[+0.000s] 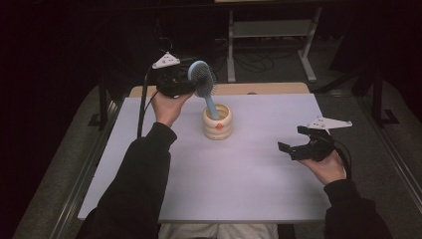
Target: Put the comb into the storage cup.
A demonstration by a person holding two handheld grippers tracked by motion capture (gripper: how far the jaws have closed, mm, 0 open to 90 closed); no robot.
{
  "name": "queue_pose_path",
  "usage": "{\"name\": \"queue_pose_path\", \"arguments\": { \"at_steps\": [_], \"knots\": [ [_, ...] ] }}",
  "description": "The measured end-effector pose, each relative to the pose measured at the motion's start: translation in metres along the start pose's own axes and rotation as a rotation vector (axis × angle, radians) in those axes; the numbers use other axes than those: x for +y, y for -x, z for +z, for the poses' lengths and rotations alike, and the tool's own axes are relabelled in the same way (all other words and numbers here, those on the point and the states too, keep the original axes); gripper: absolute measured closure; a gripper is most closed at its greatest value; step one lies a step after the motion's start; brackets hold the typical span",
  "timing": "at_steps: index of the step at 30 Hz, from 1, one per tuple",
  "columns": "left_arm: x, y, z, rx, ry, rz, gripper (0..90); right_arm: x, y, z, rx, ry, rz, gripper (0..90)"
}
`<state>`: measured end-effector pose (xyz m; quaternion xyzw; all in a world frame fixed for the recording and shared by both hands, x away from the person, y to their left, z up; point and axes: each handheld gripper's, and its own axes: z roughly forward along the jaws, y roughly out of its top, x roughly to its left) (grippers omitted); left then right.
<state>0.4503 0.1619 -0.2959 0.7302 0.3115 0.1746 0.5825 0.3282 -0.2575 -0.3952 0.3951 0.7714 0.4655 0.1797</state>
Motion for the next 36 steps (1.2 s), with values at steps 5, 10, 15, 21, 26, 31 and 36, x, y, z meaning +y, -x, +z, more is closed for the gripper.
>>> {"name": "queue_pose_path", "arguments": {
  "at_steps": [5,10,15,21,26,31,36],
  "knots": [
    [-0.005,0.000,0.005,0.002,-0.008,-0.002,55.2,-0.006,0.001,-0.004,0.002,0.007,0.008,0.0],
    [-0.010,0.000,0.010,-0.004,0.001,-0.025,55.2,-0.012,0.002,-0.008,-0.006,0.011,0.007,0.0],
    [-0.017,0.001,0.016,-0.007,-0.007,-0.033,55.2,-0.019,0.004,-0.014,-0.010,0.025,0.016,0.0],
    [-0.026,0.000,0.021,-0.017,-0.006,-0.055,55.0,-0.026,0.006,-0.019,-0.017,0.030,0.023,0.0],
    [-0.034,-0.004,0.026,-0.006,-0.009,-0.081,55.0,-0.028,0.008,-0.019,-0.021,0.022,0.025,0.0],
    [-0.042,-0.010,0.030,-0.005,0.001,-0.136,55.0,-0.029,0.007,-0.017,-0.016,0.016,0.025,0.0],
    [-0.049,-0.013,0.034,0.009,-0.008,-0.157,55.1,-0.030,0.008,-0.017,-0.014,0.008,0.034,0.0]
  ]
}}
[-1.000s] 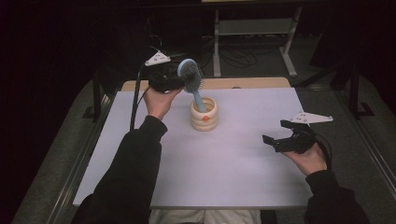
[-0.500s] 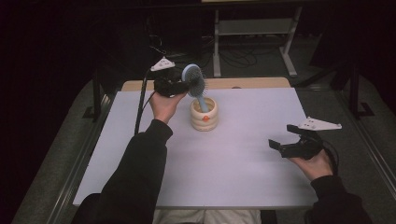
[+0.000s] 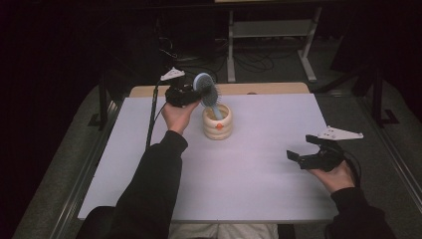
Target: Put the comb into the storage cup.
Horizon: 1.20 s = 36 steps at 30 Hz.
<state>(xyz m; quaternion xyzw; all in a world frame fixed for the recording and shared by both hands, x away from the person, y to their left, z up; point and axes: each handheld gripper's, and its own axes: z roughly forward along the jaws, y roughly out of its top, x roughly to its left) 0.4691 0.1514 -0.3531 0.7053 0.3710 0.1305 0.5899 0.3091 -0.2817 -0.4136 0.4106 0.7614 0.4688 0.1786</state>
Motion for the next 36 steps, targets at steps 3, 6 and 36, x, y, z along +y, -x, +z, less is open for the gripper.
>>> {"name": "queue_pose_path", "arguments": {
  "at_steps": [3,6,36],
  "knots": [
    [-0.002,-0.001,0.002,0.001,-0.003,-0.008,55.1,0.000,-0.001,0.000,0.001,0.001,-0.001,0.0],
    [-0.004,-0.001,0.005,0.002,-0.004,-0.018,54.9,0.000,-0.001,0.001,0.003,-0.004,-0.004,0.0],
    [-0.024,-0.023,-0.008,0.037,0.046,-0.080,28.7,-0.002,-0.007,0.003,0.011,-0.010,-0.045,0.0]
  ]
}}
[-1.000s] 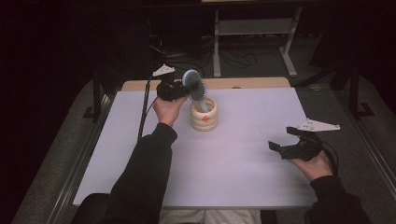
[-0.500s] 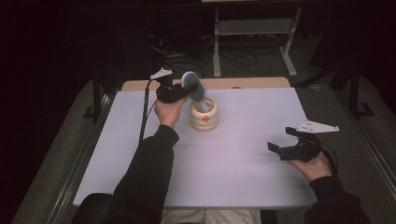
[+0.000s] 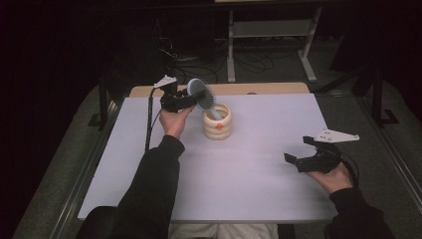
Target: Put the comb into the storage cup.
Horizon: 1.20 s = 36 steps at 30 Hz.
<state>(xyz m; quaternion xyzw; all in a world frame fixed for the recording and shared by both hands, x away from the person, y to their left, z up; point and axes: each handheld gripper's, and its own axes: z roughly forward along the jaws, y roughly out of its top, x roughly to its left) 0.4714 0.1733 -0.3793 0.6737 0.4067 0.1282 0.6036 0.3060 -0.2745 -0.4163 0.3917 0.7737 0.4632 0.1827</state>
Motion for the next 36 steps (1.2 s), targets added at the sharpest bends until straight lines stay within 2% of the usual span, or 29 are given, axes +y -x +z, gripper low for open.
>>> {"name": "queue_pose_path", "arguments": {
  "at_steps": [3,6,10,11,15,20,27,36],
  "knots": [
    [0.000,-0.002,-0.003,-0.001,-0.004,0.019,23.7,0.000,0.000,0.001,-0.001,-0.002,-0.005,0.0],
    [0.000,-0.002,-0.007,0.026,0.002,0.028,14.2,0.000,0.000,0.001,-0.002,-0.005,-0.006,0.0],
    [0.000,-0.004,-0.011,0.025,-0.045,0.051,1.6,0.000,-0.001,0.001,-0.003,-0.006,-0.005,0.0],
    [0.000,-0.005,-0.013,0.009,-0.051,0.052,0.6,0.000,-0.001,0.001,-0.002,-0.007,-0.006,0.0],
    [0.000,-0.010,-0.023,-0.017,-0.048,0.062,0.0,0.000,0.000,0.001,-0.001,-0.003,-0.004,0.0],
    [0.000,-0.013,-0.037,-0.018,-0.054,0.099,0.0,0.000,0.000,0.000,-0.003,-0.004,0.002,0.0],
    [0.000,-0.019,-0.055,-0.027,-0.036,0.104,0.0,-0.001,-0.001,0.000,-0.002,-0.009,0.003,0.0],
    [0.000,-0.021,-0.075,-0.051,-0.036,0.129,0.0,0.000,-0.001,0.000,-0.002,-0.008,0.000,0.0]
  ]
}}
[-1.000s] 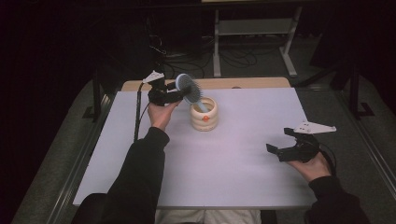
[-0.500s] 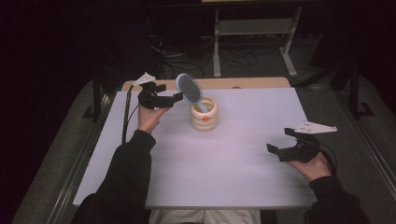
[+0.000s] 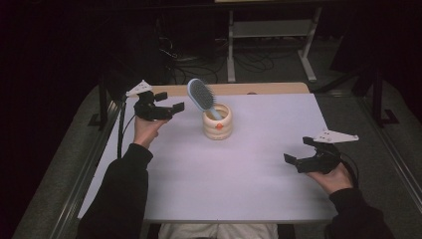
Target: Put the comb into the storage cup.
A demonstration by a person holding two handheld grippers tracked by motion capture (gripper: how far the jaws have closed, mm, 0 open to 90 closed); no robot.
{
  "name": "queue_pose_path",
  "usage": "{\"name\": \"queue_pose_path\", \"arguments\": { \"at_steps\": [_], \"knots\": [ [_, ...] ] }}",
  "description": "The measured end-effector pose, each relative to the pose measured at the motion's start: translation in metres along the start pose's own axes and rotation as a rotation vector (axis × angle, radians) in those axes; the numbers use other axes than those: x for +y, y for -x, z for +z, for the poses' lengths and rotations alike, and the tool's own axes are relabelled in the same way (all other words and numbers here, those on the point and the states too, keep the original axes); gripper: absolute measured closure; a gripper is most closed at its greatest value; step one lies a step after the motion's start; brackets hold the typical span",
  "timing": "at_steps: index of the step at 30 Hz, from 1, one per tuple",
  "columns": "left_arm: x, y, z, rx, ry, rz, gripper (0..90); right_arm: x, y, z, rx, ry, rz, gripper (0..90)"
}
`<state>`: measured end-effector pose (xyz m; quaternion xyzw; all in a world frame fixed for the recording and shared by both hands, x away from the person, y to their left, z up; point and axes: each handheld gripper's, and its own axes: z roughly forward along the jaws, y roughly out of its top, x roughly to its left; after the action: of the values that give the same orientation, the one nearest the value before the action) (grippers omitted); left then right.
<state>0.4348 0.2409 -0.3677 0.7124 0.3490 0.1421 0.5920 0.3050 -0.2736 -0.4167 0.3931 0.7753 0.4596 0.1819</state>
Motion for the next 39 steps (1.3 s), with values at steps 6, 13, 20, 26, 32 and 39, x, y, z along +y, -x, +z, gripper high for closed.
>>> {"name": "queue_pose_path", "arguments": {
  "at_steps": [6,13,20,26,32,39],
  "knots": [
    [0.000,0.001,-0.013,0.015,-0.021,0.024,0.0,0.000,0.000,0.000,0.000,0.001,-0.001,0.0],
    [-0.001,-0.001,-0.029,0.028,-0.033,0.041,0.0,0.000,-0.002,-0.001,0.000,0.000,-0.002,0.0],
    [-0.005,0.000,-0.039,0.026,-0.029,0.057,0.0,0.000,-0.002,0.000,-0.002,-0.009,-0.008,0.0],
    [-0.008,0.002,-0.044,0.020,-0.037,0.067,0.0,-0.001,-0.003,0.000,-0.009,-0.017,-0.013,0.0],
    [-0.010,0.008,-0.051,0.001,-0.045,0.073,0.0,-0.001,-0.003,0.000,-0.007,-0.016,-0.012,0.0],
    [-0.015,0.010,-0.061,0.003,-0.054,0.084,0.0,-0.001,-0.003,0.000,-0.008,-0.019,-0.016,0.0]
  ]
}}
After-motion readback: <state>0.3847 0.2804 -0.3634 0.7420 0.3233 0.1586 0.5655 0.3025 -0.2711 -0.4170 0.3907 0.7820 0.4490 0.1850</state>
